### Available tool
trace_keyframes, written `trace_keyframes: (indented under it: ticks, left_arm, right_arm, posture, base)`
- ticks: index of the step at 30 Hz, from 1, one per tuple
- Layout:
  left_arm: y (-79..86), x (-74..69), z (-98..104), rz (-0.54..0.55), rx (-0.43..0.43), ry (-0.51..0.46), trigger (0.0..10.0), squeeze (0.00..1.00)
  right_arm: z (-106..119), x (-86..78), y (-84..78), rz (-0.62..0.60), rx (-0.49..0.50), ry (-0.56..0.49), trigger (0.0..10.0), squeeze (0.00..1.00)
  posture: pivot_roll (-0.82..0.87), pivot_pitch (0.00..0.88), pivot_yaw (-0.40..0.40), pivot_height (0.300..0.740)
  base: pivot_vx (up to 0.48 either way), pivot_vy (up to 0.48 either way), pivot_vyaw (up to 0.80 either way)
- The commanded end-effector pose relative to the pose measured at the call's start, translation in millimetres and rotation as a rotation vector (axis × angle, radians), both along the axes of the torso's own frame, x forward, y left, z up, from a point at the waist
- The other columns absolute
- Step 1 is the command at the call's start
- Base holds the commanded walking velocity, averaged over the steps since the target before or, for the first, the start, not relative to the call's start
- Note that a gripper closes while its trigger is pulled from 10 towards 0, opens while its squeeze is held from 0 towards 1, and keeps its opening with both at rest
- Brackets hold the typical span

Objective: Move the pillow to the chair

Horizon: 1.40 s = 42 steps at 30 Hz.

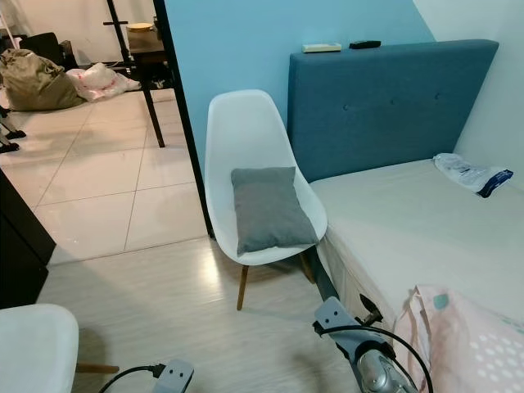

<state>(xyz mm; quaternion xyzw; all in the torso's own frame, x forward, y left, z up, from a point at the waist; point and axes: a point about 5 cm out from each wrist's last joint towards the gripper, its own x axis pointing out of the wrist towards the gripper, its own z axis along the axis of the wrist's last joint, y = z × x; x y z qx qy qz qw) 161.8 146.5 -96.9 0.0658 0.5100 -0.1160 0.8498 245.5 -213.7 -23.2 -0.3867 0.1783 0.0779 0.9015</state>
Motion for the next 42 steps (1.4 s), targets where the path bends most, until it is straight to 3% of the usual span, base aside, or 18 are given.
trace_keyframes:
  ticks: [1, 42]
  left_arm:
    - [2.1, -0.9, -0.5, 0.008, 0.002, 0.013, 10.0, 0.00]
    - [2.4, -6.2, -2.6, -0.029, 0.011, 0.029, 10.0, 0.00]
  right_arm:
    - [0.9, 1.8, 1.2, -0.008, 0.014, -0.002, 10.0, 0.00]
    - [-1.6, -1.6, 1.1, -0.010, 0.012, 0.005, 10.0, 0.00]
  posture:
    - [-0.02, 0.000, -0.008, 0.740]
    - [-0.03, 0.000, 0.002, 0.740]
  base:
    - [0.000, 0.000, 0.00]
    - [0.000, 0.000, 0.00]
